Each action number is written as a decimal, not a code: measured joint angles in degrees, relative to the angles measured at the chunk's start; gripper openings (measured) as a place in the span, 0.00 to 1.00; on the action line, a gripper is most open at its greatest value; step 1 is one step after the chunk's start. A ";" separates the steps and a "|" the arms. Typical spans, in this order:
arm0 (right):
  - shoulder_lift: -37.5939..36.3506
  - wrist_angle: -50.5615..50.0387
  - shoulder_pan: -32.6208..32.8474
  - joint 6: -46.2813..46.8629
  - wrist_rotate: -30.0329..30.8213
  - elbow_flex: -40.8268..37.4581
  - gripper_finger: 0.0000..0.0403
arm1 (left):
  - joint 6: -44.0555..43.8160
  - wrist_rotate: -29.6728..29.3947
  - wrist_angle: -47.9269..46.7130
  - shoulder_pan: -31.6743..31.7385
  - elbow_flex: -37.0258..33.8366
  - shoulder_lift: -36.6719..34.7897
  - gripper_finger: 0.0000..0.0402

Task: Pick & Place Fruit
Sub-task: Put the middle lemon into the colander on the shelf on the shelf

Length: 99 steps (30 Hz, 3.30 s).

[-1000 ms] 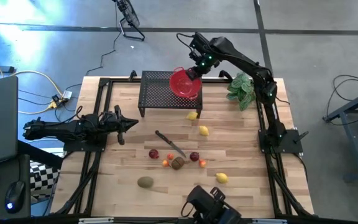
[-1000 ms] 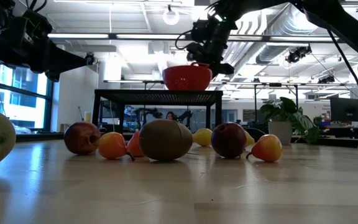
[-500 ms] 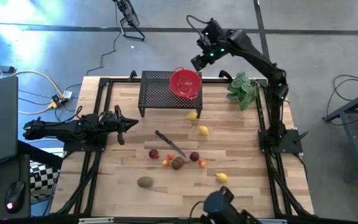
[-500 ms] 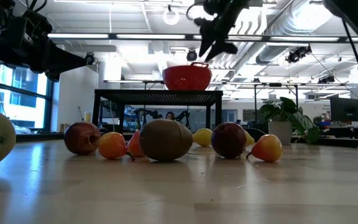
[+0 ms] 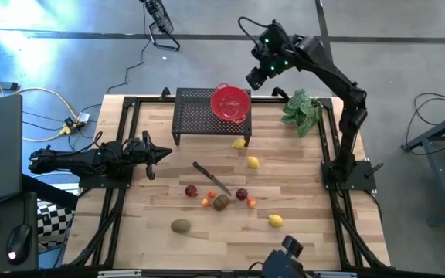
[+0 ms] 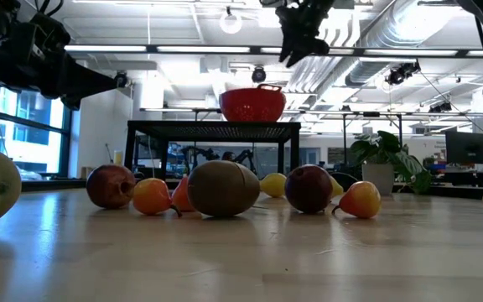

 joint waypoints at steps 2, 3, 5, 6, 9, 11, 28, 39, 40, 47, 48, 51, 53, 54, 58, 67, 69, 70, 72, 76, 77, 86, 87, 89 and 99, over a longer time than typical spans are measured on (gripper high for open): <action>-0.02 -2.60 -0.07 -0.82 1.71 -1.27 0.30 | 0.00 0.00 0.00 0.02 0.00 0.01 0.00; 0.00 -4.10 -0.09 -1.03 2.58 -2.05 0.28 | 0.00 0.00 0.00 0.01 0.00 0.01 0.00; 0.02 -5.42 0.33 -1.09 4.30 -3.58 0.20 | 0.00 0.00 0.00 0.01 0.00 0.00 0.00; 0.02 -5.74 0.62 -1.11 4.81 -4.33 0.16 | 0.00 0.00 0.00 0.02 0.00 0.00 0.00; -0.19 -6.09 0.87 -1.26 4.39 -6.48 0.03 | 0.02 0.00 0.00 0.02 0.00 0.01 0.00; -0.65 -5.35 1.18 -1.32 4.21 -8.15 0.02 | 0.00 0.00 0.00 0.02 0.00 0.00 0.00; -25.49 16.94 9.26 3.78 8.83 -40.30 0.01 | 0.09 0.00 0.00 0.02 0.00 0.02 0.00; -41.50 40.73 18.32 12.17 9.00 -68.11 0.00 | 0.22 -0.02 0.00 0.02 0.00 0.02 0.00; -42.43 42.73 19.21 12.69 8.98 -70.01 0.00 | 0.22 -0.02 0.00 0.00 0.00 0.02 0.00; -46.48 59.83 26.12 17.12 11.77 -83.92 0.00 | 0.22 -0.02 0.00 0.02 0.00 0.00 0.00; -46.54 62.35 27.26 18.04 12.13 -85.69 0.00 | 0.22 -0.02 0.00 0.02 0.00 0.00 0.00; -46.55 69.54 30.72 19.80 12.51 -90.50 0.00 | 0.22 -0.02 0.00 0.01 0.00 0.00 0.00; -46.53 75.11 33.28 20.91 13.89 -93.80 0.00 | 0.22 -0.02 0.00 0.01 0.00 0.01 0.00; -46.53 77.94 34.65 21.51 15.26 -95.42 0.00 | 0.22 -0.02 0.00 0.01 0.00 0.01 0.00; -46.50 86.62 40.14 24.52 21.99 -101.47 0.00 | 0.22 -0.02 0.00 0.01 0.00 0.00 0.00; -45.18 92.49 50.88 32.16 33.87 -105.85 0.00 | 0.22 -0.02 0.00 0.00 0.00 0.01 0.00; -44.61 92.70 52.70 32.29 35.20 -105.85 0.00 | 0.22 -0.02 0.00 0.00 0.00 0.00 0.00; -44.19 92.86 53.49 32.83 35.85 -105.85 0.00 | 0.22 -0.02 0.00 0.02 0.00 0.00 0.00; -43.53 92.87 54.92 34.35 37.27 -105.85 0.00 | 0.22 -0.02 0.00 0.02 0.00 0.01 0.00; -41.87 93.48 57.36 37.68 40.59 -105.79 0.00 | 0.22 -0.02 0.00 0.02 0.00 0.00 0.00; -41.32 93.38 57.93 38.62 41.50 -105.81 0.00 | 0.22 -0.02 0.00 0.01 0.00 0.00 0.00; -35.44 98.63 61.95 44.67 43.47 -105.81 0.00 | 0.22 -0.02 0.00 0.02 0.00 0.00 0.00; -34.81 99.61 62.26 45.13 43.45 -105.81 0.00 | 0.22 -0.02 0.00 0.01 0.00 0.01 0.00; -33.42 101.27 62.78 45.49 43.48 -105.81 0.00 | 0.22 -0.02 0.00 0.02 0.00 0.00 0.00; -30.25 102.07 62.82 43.96 43.47 -105.81 0.00 | 0.22 -0.02 -0.02 0.00 0.00 0.00 0.00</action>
